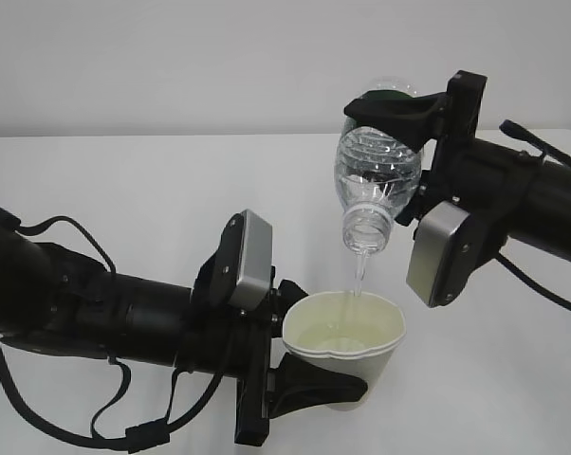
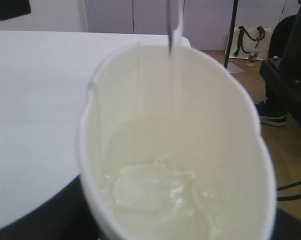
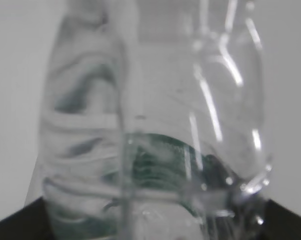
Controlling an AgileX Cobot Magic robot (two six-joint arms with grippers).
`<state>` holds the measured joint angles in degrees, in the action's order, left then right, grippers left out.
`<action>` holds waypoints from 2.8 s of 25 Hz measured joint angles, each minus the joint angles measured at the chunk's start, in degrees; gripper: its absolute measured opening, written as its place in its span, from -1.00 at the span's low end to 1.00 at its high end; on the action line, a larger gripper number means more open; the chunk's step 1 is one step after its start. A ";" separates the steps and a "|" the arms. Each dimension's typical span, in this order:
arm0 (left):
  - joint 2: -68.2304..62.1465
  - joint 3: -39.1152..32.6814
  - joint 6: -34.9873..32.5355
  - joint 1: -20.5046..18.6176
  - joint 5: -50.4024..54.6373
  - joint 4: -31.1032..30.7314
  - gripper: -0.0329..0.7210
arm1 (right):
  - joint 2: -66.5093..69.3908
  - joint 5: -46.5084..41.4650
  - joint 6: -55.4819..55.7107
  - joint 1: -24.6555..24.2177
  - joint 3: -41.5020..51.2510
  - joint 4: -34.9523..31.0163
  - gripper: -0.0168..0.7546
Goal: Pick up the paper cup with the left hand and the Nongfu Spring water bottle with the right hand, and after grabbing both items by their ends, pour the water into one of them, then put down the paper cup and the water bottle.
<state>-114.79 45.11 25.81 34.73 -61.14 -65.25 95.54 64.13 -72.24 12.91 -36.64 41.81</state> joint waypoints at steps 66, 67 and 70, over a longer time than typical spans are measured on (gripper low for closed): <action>0.00 0.00 0.00 0.00 1.14 -1.41 0.20 | 0.00 0.39 -0.52 0.00 0.00 0.00 0.25; 0.00 0.00 0.00 0.00 1.14 -1.41 0.20 | 0.00 0.39 -0.65 0.00 0.00 0.00 0.25; 0.00 0.00 0.00 0.00 1.14 -1.41 0.20 | 0.00 0.39 -0.89 0.00 0.00 0.00 0.25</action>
<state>-114.79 45.11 25.81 34.73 -59.99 -66.66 95.54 64.52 -73.13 12.91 -36.64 41.81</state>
